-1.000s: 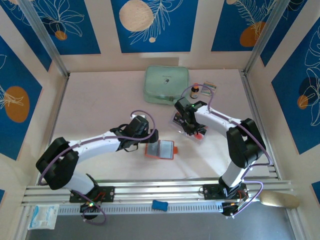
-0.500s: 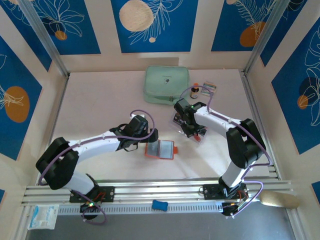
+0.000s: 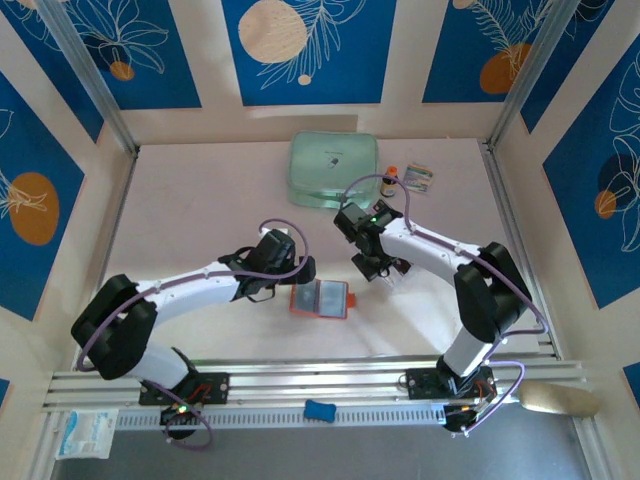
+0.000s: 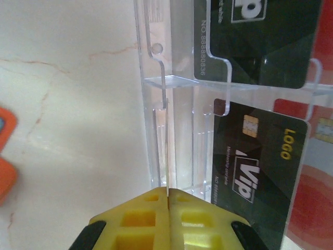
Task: Put the credit cards into the card holder
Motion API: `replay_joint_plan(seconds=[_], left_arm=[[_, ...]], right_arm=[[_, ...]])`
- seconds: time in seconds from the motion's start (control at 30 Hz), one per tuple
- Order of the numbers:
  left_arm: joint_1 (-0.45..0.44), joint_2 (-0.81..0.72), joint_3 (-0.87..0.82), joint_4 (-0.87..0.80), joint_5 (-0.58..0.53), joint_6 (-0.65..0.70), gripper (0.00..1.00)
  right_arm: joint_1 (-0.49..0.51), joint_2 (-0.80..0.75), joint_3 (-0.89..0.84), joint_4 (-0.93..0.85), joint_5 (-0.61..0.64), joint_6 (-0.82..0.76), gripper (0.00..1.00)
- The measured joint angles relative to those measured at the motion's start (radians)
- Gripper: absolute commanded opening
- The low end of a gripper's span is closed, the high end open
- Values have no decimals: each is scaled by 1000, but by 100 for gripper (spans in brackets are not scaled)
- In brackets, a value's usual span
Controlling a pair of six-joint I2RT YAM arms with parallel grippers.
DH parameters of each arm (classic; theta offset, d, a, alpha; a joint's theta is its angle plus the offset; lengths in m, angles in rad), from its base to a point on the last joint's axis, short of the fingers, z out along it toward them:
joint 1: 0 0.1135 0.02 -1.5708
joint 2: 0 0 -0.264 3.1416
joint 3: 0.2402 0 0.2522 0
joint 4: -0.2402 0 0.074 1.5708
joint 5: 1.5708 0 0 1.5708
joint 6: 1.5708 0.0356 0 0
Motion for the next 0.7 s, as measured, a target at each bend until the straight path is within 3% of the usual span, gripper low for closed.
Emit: replay_joint_plan(seconds=[0.2,0.4,0.7], left_arm=[[3,-25,0,-3,0,11,100],[4,-53,0,-39,-1,53,100],[0,-58,8,-135,-10,133,100]], right_arm=[[27,-80,67,-29,-21,13,0],[29,-193,77,11,-128,112,0],[29,-397,-248,421,-392,441,0]])
